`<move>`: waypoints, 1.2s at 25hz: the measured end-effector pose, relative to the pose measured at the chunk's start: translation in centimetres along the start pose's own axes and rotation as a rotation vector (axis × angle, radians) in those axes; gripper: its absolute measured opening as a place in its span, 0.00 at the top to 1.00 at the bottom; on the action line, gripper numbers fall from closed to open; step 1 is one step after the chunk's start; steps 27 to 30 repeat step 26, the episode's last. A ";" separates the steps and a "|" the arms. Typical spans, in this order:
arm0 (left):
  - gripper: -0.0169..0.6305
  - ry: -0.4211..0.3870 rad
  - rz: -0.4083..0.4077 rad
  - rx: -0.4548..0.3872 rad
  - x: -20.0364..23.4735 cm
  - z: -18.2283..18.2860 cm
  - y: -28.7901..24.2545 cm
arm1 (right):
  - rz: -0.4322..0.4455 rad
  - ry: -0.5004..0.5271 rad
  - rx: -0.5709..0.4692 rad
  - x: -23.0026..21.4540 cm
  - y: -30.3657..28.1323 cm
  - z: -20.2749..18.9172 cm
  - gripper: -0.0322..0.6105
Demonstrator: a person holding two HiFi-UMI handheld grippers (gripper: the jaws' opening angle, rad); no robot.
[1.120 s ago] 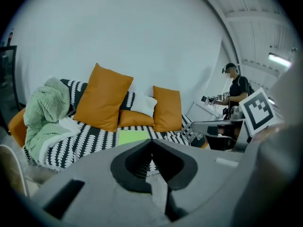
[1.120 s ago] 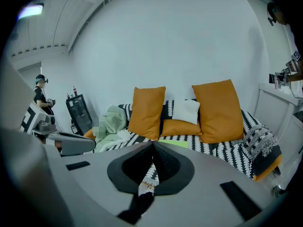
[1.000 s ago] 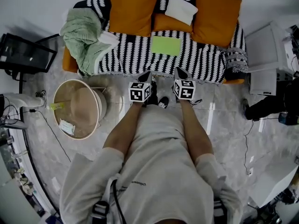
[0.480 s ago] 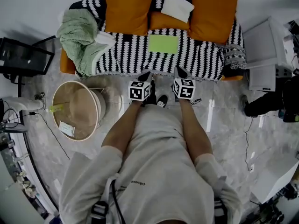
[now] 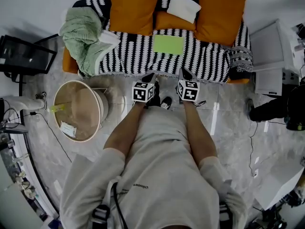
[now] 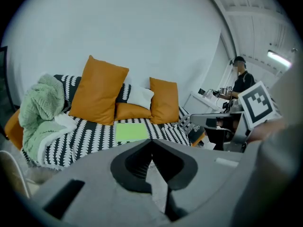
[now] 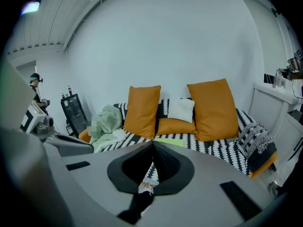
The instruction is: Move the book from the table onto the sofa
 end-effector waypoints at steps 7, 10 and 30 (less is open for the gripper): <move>0.96 0.014 -0.002 0.003 0.3 -0.1 0.0 | -0.004 0.002 0.011 0.0 0.0 -0.4 0.94; 0.96 0.018 -0.003 0.006 0.2 -0.1 -0.2 | -0.006 0.000 0.016 -0.3 0.0 -0.7 0.94; 0.96 0.036 0.002 0.016 0.1 -1.2 0.1 | -0.044 -0.035 0.046 -1.3 0.7 -2.2 0.94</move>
Point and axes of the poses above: the fingertips, and each gripper's own axes: y backward along the fingers, x to its left, z out of its top, the point moved 1 cm from there along y, backward along the fingers, and after that the axes turned 9 degrees about y, right-handed, at the moved point
